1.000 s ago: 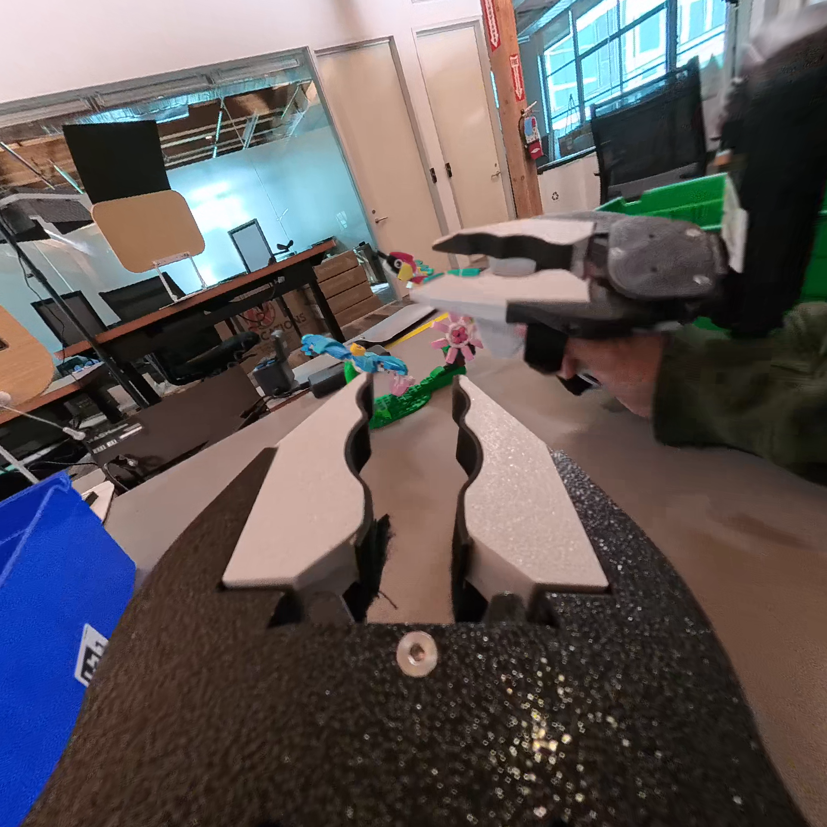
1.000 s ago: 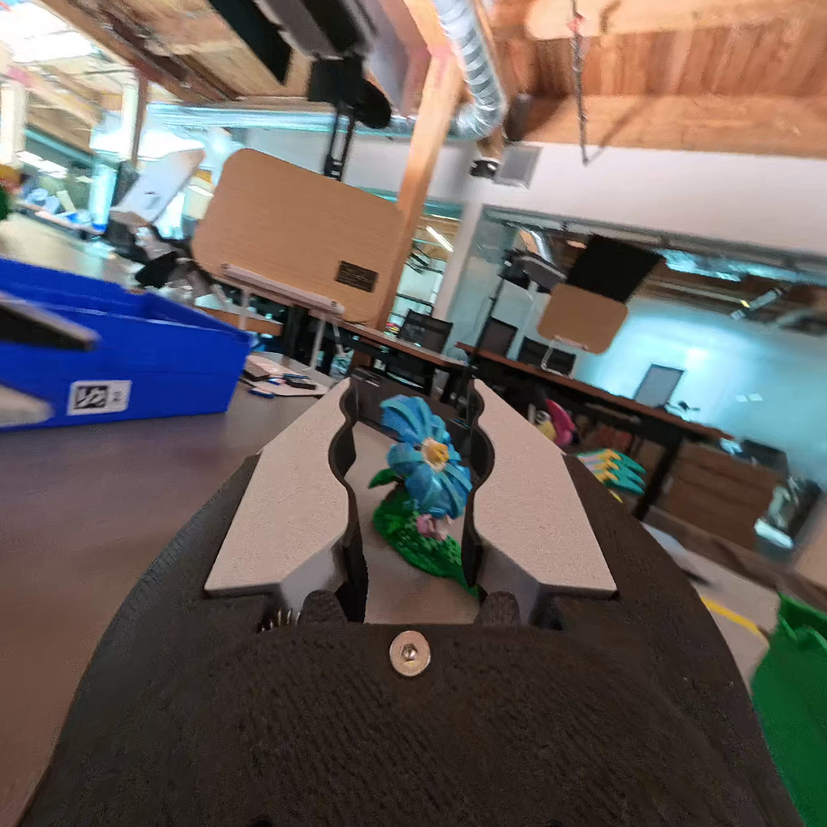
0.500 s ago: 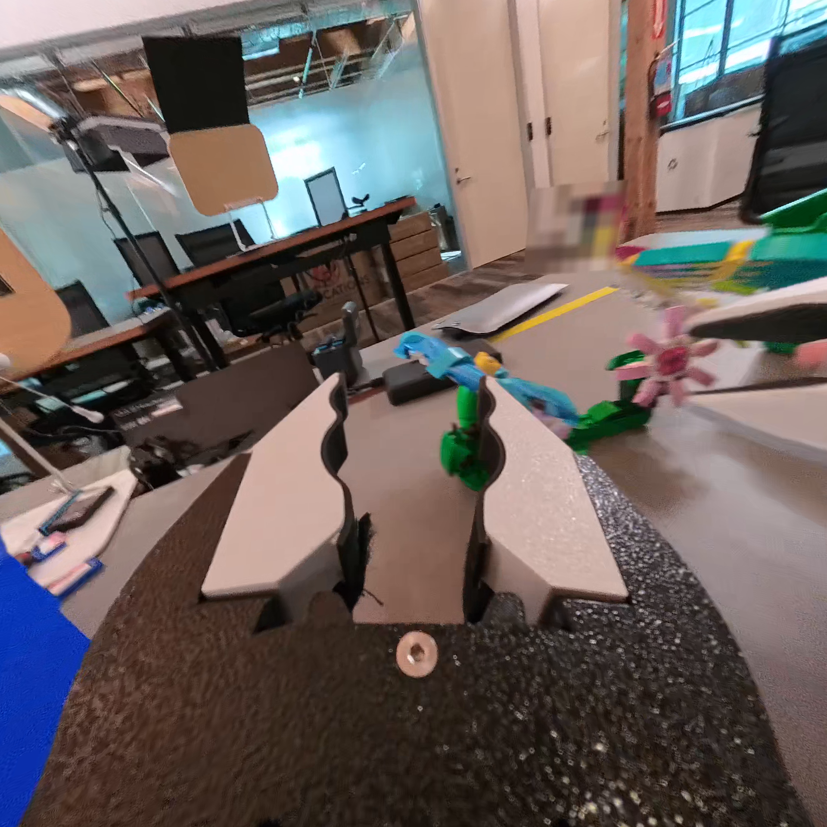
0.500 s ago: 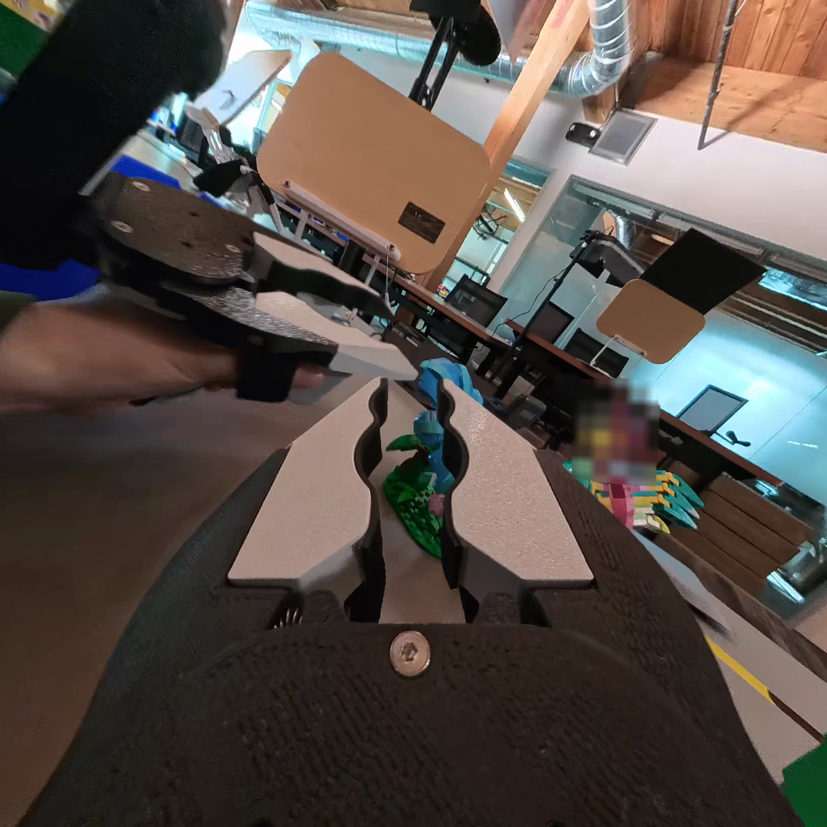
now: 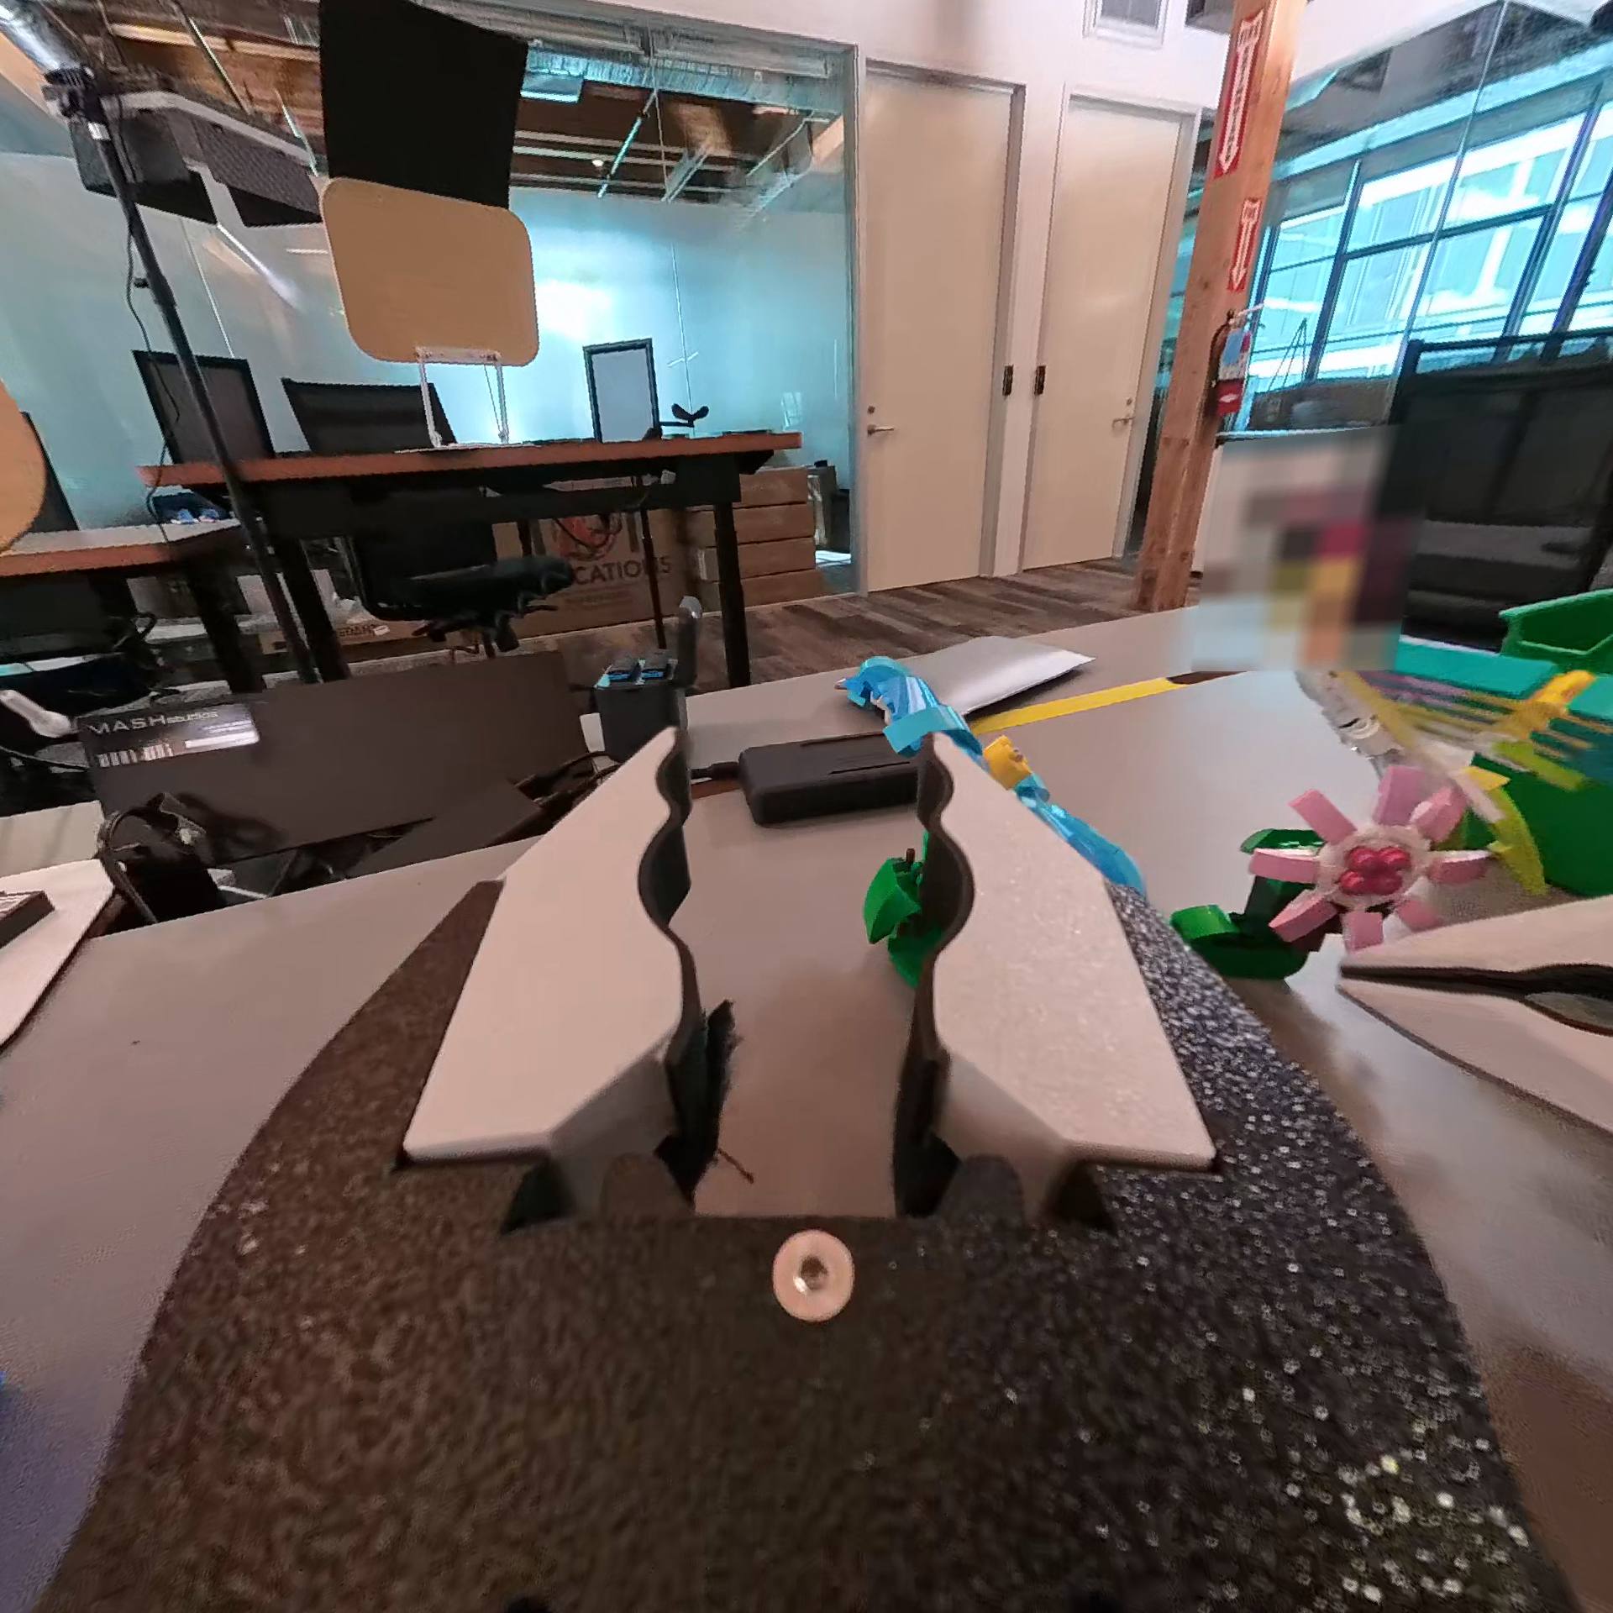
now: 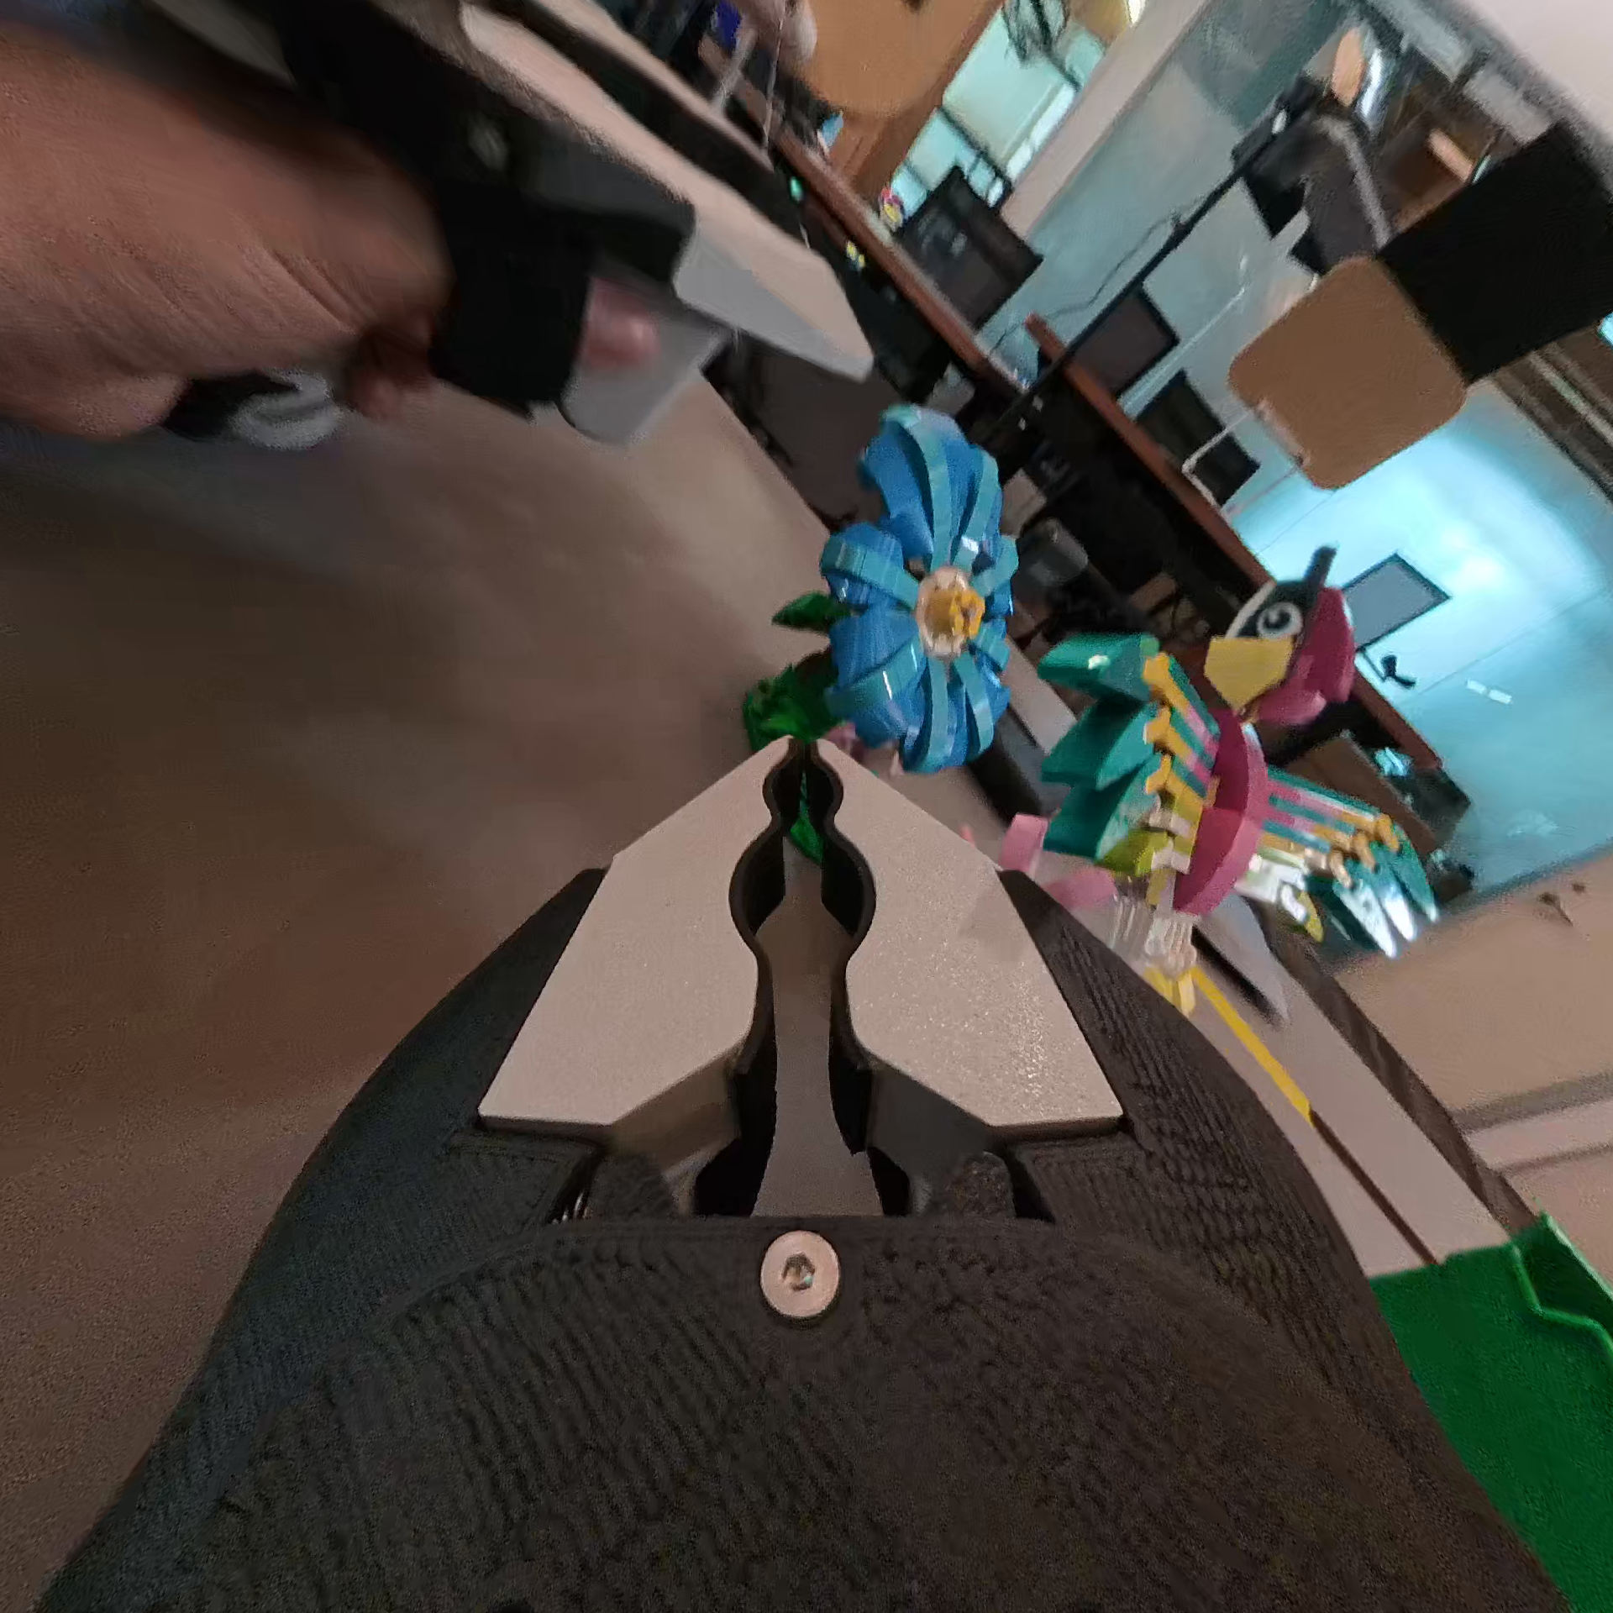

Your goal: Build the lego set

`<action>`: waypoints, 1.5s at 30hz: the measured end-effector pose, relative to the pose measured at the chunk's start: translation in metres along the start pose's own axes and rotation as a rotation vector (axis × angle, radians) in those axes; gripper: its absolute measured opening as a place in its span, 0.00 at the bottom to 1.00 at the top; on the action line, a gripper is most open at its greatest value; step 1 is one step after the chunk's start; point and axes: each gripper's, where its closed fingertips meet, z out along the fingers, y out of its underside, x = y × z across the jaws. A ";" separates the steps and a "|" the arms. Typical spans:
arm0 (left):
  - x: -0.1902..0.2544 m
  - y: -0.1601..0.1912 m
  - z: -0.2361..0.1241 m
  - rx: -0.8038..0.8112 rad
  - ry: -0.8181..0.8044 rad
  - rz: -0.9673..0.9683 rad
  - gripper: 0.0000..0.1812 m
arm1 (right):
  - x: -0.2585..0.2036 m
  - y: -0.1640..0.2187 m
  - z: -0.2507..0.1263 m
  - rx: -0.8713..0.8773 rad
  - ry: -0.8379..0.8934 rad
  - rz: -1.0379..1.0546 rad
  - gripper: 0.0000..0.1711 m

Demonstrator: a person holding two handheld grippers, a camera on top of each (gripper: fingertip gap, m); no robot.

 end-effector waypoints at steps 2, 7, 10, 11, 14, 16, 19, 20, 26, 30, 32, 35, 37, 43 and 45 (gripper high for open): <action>-0.002 -0.003 -0.002 0.007 -0.010 -0.002 0.26 | 0.009 0.012 0.002 -0.057 0.033 0.035 0.00; -0.008 -0.005 -0.004 0.000 -0.033 -0.012 0.25 | 0.034 0.036 0.001 -0.162 0.129 0.072 0.00; -0.013 -0.006 -0.006 -0.006 -0.043 -0.017 0.25 | 0.049 0.047 -0.001 -0.199 0.189 0.105 0.00; -0.015 -0.007 -0.007 -0.007 -0.049 -0.017 0.25 | 0.055 0.051 -0.002 -0.211 0.220 0.116 0.00; -0.018 -0.007 -0.007 -0.011 -0.052 -0.025 0.25 | 0.068 0.059 -0.006 -0.239 0.276 0.137 0.00; -0.018 -0.006 -0.007 -0.024 -0.045 -0.037 0.25 | 0.067 0.056 -0.007 -0.218 0.270 0.132 0.00; -0.013 -0.003 -0.005 -0.048 -0.019 -0.048 0.25 | 0.054 0.048 -0.006 -0.191 0.219 0.090 0.02; -0.012 -0.003 -0.005 -0.050 -0.014 -0.047 0.25 | 0.049 0.044 -0.005 -0.176 0.201 0.081 0.03; -0.009 -0.004 -0.004 -0.049 0.001 -0.059 0.25 | 0.034 0.008 -0.010 -0.020 0.165 0.047 0.06; -0.007 0.001 -0.003 -0.070 0.019 -0.089 0.27 | 0.028 -0.015 -0.016 0.123 0.126 0.087 0.08; -0.005 0.004 -0.002 -0.085 0.030 -0.099 0.28 | 0.026 -0.024 -0.021 0.191 0.106 0.116 0.09; -0.001 0.006 0.000 -0.100 0.071 -0.125 0.31 | 0.027 -0.028 -0.023 0.228 0.085 0.149 0.11; 0.000 0.004 -0.001 -0.094 0.086 -0.133 0.29 | 0.029 -0.027 -0.023 0.236 0.082 0.172 0.13; -0.008 0.002 -0.002 -0.084 0.077 -0.177 0.31 | 0.029 -0.031 -0.026 0.270 0.072 0.186 0.14; -0.009 0.003 -0.002 -0.081 0.073 -0.181 0.31 | 0.022 -0.030 -0.023 0.258 0.052 0.159 0.15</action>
